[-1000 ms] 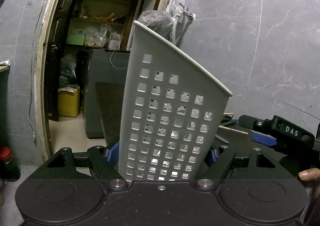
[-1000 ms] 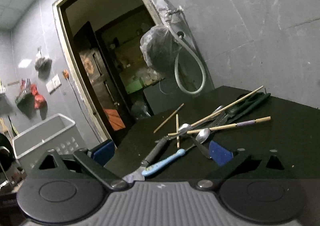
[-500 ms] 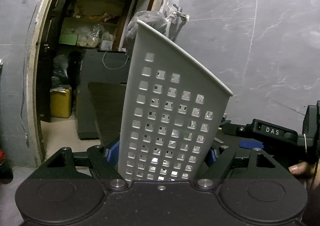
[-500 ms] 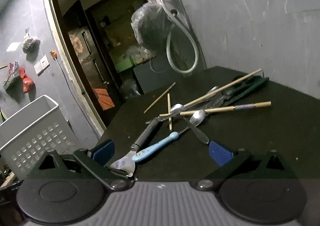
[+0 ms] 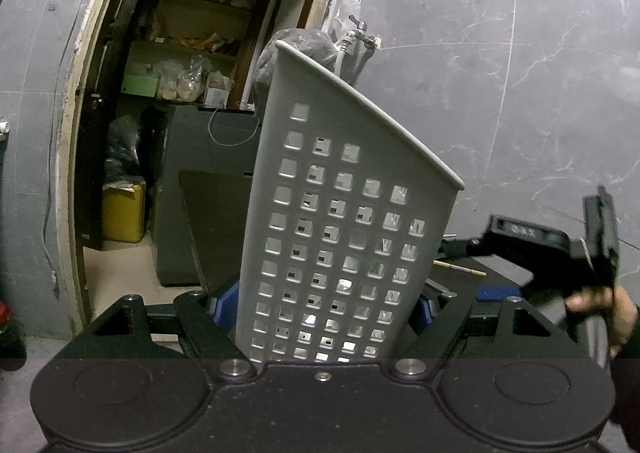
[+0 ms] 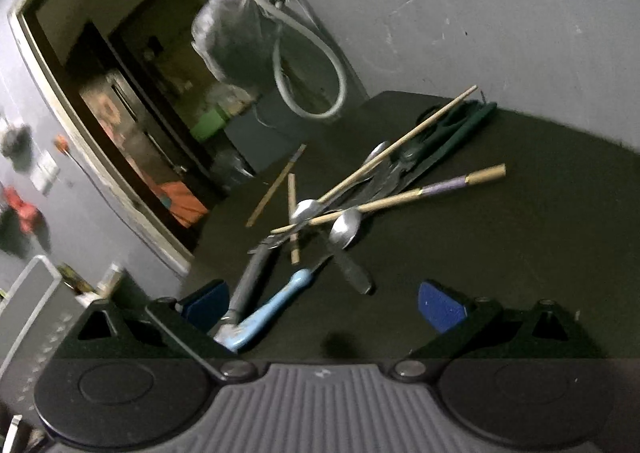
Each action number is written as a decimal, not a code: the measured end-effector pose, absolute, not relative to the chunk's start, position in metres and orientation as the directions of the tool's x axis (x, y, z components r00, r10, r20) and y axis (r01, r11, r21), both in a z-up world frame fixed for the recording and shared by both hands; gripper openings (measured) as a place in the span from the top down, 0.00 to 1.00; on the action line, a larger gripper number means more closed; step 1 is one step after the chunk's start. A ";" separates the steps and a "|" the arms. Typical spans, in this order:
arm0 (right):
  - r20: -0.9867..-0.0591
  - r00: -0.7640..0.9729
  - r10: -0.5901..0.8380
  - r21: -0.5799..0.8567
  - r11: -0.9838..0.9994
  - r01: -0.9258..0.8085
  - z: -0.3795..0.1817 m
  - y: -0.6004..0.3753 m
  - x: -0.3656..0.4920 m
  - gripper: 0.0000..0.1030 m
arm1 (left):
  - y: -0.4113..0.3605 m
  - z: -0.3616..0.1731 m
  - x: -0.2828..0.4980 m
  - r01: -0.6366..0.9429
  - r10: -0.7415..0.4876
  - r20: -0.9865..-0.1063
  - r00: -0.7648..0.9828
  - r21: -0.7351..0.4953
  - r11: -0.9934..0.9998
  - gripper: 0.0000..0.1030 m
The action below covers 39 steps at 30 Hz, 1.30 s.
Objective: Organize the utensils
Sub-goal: 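Move the right tool back over the utensil pile, then close the right tool on another silver utensil in the pile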
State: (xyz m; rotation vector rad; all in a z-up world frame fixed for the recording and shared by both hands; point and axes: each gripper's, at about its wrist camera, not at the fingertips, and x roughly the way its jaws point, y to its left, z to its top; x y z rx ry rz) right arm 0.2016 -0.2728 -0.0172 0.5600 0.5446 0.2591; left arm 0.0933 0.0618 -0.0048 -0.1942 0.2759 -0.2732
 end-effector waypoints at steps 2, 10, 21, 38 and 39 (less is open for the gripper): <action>-0.434 0.814 0.385 0.548 0.831 -0.101 -0.012 -0.271 0.217 0.00 | 0.061 -0.005 0.092 0.239 -0.292 -0.239 0.926 -0.227 0.944 0.22; -0.461 0.755 0.467 0.597 0.793 -0.126 -0.014 -0.272 0.279 0.00 | 0.061 -0.004 0.094 0.245 -0.300 -0.236 0.925 -0.234 0.941 0.22; -0.501 0.727 0.469 0.518 0.836 -0.182 -0.013 -0.271 0.317 0.24 | 0.061 -0.003 0.095 0.243 -0.298 -0.237 0.924 -0.236 0.941 0.22; -0.564 0.719 0.407 0.300 0.912 -0.281 -0.010 -0.259 0.307 0.88 | 0.061 -0.002 0.095 0.241 -0.297 -0.239 0.925 -0.236 0.941 0.22; -0.562 0.721 0.405 0.299 0.912 -0.280 -0.011 -0.259 0.306 0.88 | 0.061 -0.002 0.095 0.241 -0.297 -0.239 0.925 -0.236 0.941 0.22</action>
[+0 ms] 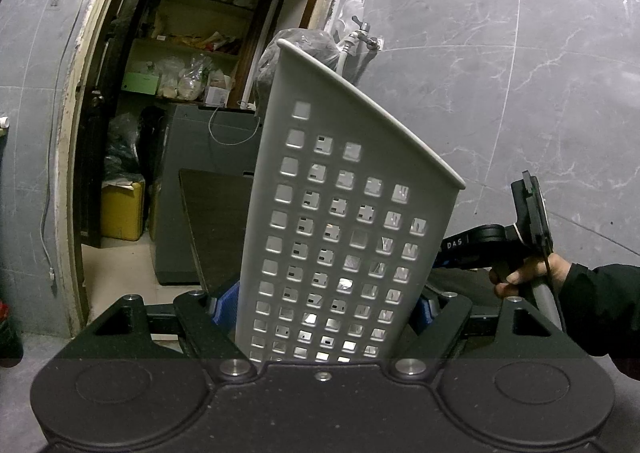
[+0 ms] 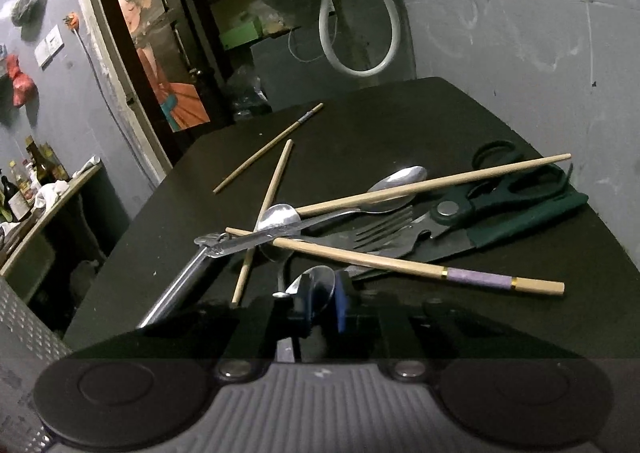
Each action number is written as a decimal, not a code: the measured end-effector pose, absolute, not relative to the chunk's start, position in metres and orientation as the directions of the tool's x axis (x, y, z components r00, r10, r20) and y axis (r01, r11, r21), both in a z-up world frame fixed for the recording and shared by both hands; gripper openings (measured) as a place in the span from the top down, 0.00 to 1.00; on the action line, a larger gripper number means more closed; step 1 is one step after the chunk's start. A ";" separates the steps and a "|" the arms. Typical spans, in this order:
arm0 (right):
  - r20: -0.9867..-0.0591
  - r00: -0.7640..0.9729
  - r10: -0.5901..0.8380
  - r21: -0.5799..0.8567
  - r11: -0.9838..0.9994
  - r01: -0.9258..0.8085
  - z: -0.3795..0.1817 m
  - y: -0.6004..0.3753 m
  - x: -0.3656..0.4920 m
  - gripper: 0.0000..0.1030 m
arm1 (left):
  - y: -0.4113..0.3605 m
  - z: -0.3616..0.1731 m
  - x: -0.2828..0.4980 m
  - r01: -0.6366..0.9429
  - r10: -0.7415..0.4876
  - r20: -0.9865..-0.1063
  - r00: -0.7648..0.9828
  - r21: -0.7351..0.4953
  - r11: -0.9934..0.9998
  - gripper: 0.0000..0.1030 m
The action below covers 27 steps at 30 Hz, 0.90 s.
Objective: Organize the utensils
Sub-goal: 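Close the right tool on another silver utensil in the pile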
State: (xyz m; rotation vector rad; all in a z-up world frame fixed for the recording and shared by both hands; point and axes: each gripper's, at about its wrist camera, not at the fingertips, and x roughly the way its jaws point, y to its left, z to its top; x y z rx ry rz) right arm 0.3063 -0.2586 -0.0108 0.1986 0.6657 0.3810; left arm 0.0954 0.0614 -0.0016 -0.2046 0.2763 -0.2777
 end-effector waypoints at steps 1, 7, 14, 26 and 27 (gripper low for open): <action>-0.561 0.725 0.400 0.292 0.915 -0.279 -0.011 -0.258 0.305 0.89 | 0.061 -0.002 0.095 0.241 -0.297 -0.239 0.924 -0.236 0.941 0.22; -0.541 0.747 0.387 0.294 0.919 -0.263 -0.010 -0.258 0.296 0.92 | 0.061 -0.001 0.096 0.240 -0.296 -0.240 0.925 -0.236 0.942 0.22; -0.471 0.822 0.321 0.164 0.947 -0.276 0.005 -0.250 0.266 0.96 | 0.061 -0.002 0.097 0.238 -0.294 -0.240 0.925 -0.237 0.942 0.22; -0.458 0.840 0.292 -0.013 0.942 -0.335 0.020 -0.226 0.234 0.99 | 0.061 -0.001 0.097 0.239 -0.295 -0.240 0.925 -0.237 0.942 0.22; -0.466 0.837 0.287 -0.022 0.942 -0.336 0.018 -0.224 0.234 0.99 | 0.061 -0.001 0.097 0.239 -0.295 -0.240 0.925 -0.237 0.942 0.22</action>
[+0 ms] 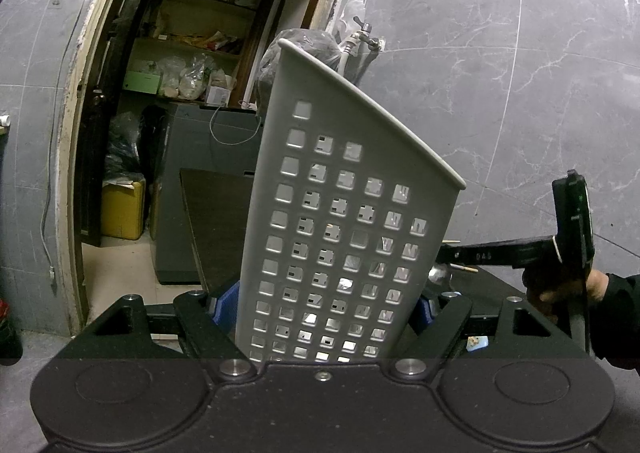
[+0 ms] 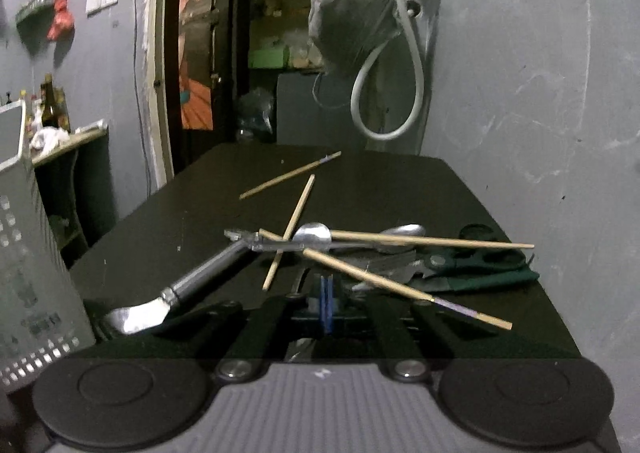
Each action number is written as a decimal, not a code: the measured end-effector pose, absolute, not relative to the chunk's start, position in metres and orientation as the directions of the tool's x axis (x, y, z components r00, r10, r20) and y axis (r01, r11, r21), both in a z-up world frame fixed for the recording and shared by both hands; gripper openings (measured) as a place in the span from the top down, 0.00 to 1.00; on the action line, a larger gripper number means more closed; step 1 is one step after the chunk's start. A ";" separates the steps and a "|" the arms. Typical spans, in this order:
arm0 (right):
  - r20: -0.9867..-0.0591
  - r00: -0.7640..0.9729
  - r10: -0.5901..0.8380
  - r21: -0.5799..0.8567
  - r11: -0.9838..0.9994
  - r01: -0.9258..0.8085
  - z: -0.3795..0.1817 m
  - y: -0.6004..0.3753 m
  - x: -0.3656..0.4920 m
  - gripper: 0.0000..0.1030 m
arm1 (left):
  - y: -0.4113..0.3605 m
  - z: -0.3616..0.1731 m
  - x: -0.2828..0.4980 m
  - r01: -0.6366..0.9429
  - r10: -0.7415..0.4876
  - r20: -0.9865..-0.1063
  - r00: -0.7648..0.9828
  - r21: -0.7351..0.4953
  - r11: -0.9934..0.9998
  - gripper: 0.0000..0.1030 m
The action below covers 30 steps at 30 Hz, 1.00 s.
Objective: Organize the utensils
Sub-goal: 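Close the right tool on another silver utensil in the pile, then lift the held utensil with the right tool toward the white basket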
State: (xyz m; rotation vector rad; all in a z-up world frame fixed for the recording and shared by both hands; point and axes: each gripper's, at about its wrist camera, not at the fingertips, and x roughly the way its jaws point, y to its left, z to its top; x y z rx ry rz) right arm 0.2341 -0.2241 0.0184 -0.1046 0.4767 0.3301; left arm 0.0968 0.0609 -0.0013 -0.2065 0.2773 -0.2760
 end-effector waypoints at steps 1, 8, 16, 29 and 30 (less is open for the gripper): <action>-0.471 0.835 0.285 -0.030 0.941 -0.338 0.017 -0.223 0.233 0.99 | 0.061 -0.001 0.097 0.239 -0.295 -0.240 0.925 -0.238 0.942 0.22; -0.481 0.840 0.250 -0.198 0.903 -0.382 0.007 -0.197 0.212 0.99 | 0.060 -0.002 0.096 0.238 -0.295 -0.240 0.925 -0.240 0.941 0.22; -0.475 0.850 0.229 -0.348 0.838 -0.420 -0.001 -0.168 0.181 0.99 | 0.060 -0.003 0.097 0.239 -0.298 -0.239 0.924 -0.246 0.939 0.22; -0.489 0.834 0.256 -0.254 0.873 -0.417 -0.006 -0.177 0.169 0.94 | 0.061 -0.003 0.096 0.239 -0.297 -0.239 0.924 -0.246 0.939 0.21; -0.490 0.831 0.263 -0.252 0.870 -0.424 -0.006 -0.176 0.168 0.95 | 0.061 -0.003 0.096 0.239 -0.298 -0.239 0.924 -0.246 0.939 0.21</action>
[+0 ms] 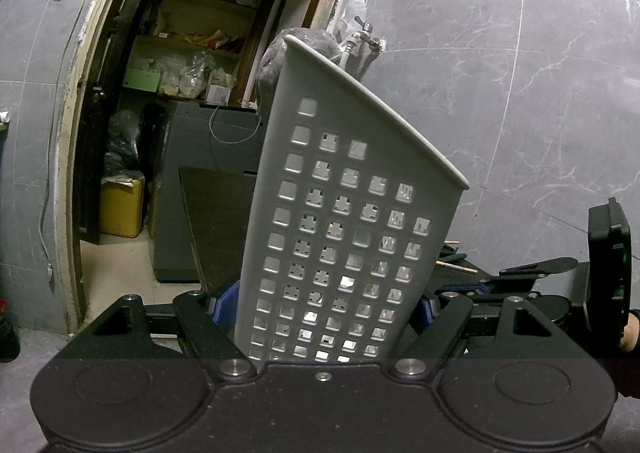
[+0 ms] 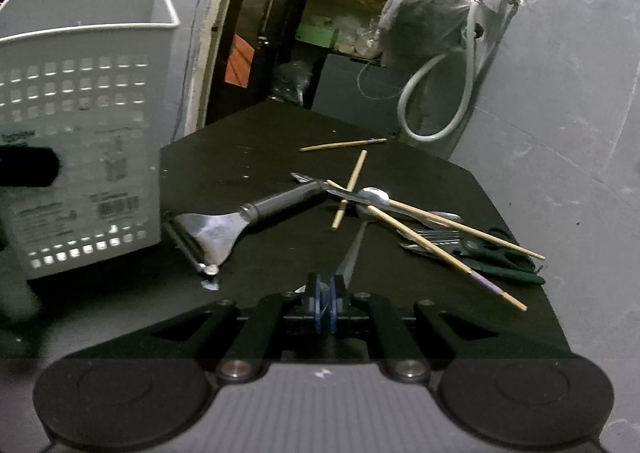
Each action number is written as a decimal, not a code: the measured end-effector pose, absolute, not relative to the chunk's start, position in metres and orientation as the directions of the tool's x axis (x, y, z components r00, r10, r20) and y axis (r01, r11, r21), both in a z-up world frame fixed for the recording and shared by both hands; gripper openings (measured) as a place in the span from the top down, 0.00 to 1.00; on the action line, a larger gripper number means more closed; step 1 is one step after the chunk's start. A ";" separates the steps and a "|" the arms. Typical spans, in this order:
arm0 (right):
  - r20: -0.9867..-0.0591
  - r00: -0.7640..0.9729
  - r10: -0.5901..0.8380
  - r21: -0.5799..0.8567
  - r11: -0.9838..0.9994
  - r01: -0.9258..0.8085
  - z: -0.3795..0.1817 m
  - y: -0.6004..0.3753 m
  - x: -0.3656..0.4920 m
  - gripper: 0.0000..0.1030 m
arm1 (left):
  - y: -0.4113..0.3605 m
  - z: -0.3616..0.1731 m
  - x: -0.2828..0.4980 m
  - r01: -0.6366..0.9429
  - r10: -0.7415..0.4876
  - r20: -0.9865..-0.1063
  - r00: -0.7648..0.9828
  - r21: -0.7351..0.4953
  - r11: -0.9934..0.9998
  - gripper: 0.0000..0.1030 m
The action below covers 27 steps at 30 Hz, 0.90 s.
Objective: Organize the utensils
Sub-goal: 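Lift the held utensil with the right tool toward the white basket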
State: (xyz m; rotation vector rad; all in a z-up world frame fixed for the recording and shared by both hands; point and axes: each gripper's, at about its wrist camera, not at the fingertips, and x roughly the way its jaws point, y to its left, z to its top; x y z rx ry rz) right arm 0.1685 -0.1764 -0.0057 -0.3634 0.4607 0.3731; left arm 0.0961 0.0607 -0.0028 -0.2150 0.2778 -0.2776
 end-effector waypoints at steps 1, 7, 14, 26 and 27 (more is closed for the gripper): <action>-0.490 0.830 0.268 -0.252 0.867 -0.429 -0.005 -0.176 0.168 0.95 | 0.061 -0.003 0.096 0.239 -0.298 -0.239 0.924 -0.246 0.939 0.21; -0.479 0.829 0.289 -0.288 0.841 -0.459 -0.003 -0.165 0.160 0.96 | 0.061 -0.003 0.097 0.239 -0.299 -0.239 0.924 -0.248 0.939 0.21; -0.450 0.847 0.283 -0.434 0.760 -0.484 -0.010 -0.136 0.143 0.96 | 0.061 -0.004 0.098 0.239 -0.299 -0.239 0.924 -0.250 0.938 0.21; -0.440 0.847 0.298 -0.473 0.724 -0.501 -0.016 -0.122 0.130 0.94 | 0.062 -0.004 0.098 0.239 -0.299 -0.239 0.924 -0.250 0.938 0.21; -0.444 0.846 0.297 -0.469 0.727 -0.501 -0.016 -0.122 0.130 0.94 | 0.062 -0.004 0.098 0.239 -0.299 -0.239 0.924 -0.250 0.938 0.21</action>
